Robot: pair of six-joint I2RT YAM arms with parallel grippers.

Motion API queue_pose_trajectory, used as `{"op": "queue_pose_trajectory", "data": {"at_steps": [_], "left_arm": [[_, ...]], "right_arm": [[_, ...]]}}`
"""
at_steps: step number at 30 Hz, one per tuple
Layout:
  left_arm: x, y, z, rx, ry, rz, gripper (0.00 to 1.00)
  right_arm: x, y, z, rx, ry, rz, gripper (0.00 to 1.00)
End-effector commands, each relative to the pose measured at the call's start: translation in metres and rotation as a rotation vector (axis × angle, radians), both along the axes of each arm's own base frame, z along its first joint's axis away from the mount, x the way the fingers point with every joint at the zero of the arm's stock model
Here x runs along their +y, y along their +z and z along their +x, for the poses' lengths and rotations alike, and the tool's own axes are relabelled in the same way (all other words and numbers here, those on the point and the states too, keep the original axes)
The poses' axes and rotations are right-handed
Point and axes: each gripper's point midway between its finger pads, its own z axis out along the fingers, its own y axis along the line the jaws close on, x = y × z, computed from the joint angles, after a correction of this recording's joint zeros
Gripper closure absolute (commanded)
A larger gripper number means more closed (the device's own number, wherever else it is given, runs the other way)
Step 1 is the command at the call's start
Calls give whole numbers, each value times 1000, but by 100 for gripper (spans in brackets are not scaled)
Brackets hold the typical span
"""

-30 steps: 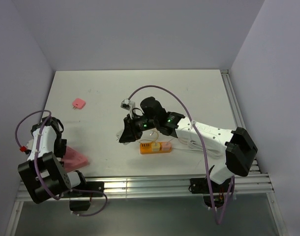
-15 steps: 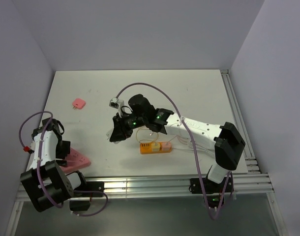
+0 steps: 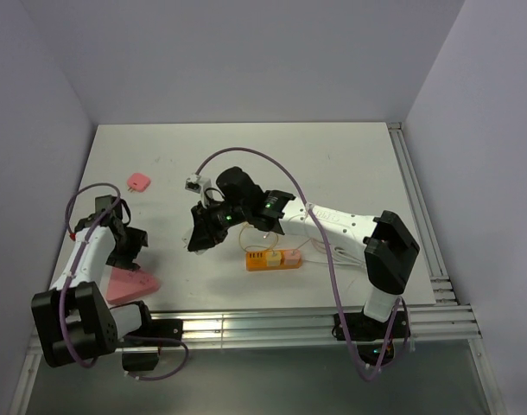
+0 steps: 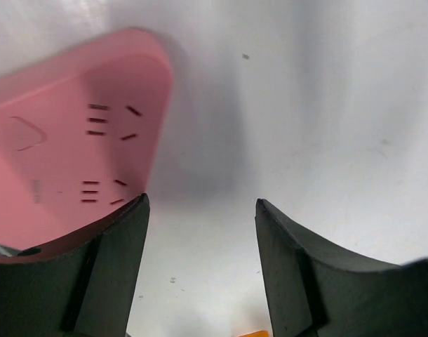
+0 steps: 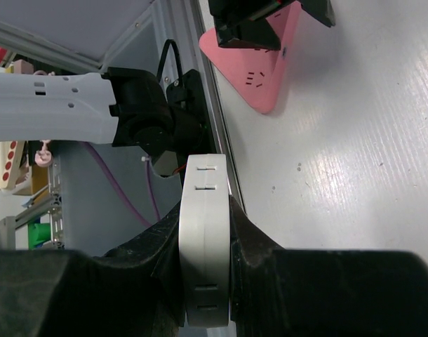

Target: Insert the plug

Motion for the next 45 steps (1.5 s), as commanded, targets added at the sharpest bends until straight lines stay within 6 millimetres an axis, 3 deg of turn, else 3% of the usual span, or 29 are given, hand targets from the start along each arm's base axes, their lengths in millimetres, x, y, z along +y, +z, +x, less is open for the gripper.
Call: {"op": "queue_pose_trajectory", "data": {"at_steps": [1,3,4,5,6,8,11,15,19,25,32,36,45], "left_arm": [[-7,15,26,-114,-83,4,33],[6,35,30,-147,-70,87,32],[13,41,18,-105,-50,128,30],[37,58,15,-99,13,252,27],[47,68,10,-95,50,305,20],[64,83,-3,-45,97,393,16],[79,79,-12,33,113,410,19],[111,56,-31,109,215,424,24],[120,34,-41,132,346,375,30],[104,5,-45,135,416,276,30],[66,-33,-56,170,373,141,33],[48,-36,-43,152,307,97,37],[7,-20,2,54,98,69,38]], "right_arm": [[9,26,3,-39,-3,60,100],[8,25,3,-40,-7,57,100],[6,24,2,-44,-7,56,100],[5,23,1,-44,-10,50,100],[3,23,2,-47,-12,48,100],[1,24,0,-50,-9,50,100],[-3,26,-2,-58,-8,59,100],[-8,24,-6,-62,0,60,100],[-15,22,-9,-77,6,52,100],[-17,22,-13,-73,14,64,100],[-15,22,-11,-78,17,62,100],[-11,22,-12,-64,26,64,100],[9,20,-7,7,26,66,100]]}}
